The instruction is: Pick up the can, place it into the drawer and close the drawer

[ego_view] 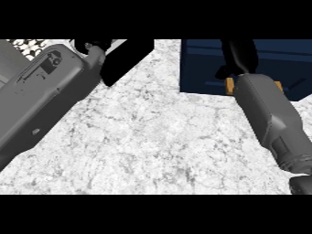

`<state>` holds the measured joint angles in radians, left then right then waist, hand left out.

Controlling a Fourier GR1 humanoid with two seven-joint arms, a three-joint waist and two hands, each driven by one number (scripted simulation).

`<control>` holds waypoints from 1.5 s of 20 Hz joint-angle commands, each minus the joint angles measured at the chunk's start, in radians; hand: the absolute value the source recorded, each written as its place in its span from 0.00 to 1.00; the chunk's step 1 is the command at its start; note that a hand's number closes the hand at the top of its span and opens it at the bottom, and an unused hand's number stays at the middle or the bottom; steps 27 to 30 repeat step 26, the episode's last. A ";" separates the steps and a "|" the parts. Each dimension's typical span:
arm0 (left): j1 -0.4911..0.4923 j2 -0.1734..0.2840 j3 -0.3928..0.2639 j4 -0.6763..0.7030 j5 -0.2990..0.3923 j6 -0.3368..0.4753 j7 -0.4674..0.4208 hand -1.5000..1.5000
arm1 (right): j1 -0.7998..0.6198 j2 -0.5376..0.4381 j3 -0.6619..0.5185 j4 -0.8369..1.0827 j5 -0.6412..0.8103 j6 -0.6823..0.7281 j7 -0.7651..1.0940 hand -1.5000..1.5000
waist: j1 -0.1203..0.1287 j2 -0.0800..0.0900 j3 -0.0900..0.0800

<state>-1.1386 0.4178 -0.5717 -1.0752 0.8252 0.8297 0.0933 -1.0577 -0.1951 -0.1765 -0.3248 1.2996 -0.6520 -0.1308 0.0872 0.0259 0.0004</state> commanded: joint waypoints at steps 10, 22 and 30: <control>-0.006 0.033 -0.001 -0.087 -0.025 0.019 0.074 0.00 | -0.178 -0.078 -0.046 0.114 -0.004 0.032 0.035 0.00 | 0.032 0.015 0.003; 0.075 0.073 0.003 -0.161 -0.022 -0.003 0.084 0.00 | -0.187 0.007 -0.399 0.123 -0.401 0.261 -0.273 0.00 | 0.030 0.002 0.006; 0.112 0.056 -0.006 -0.181 -0.047 0.018 0.051 0.00 | -0.216 -0.026 -0.435 0.127 -0.430 0.294 -0.273 0.00 | 0.029 0.009 0.003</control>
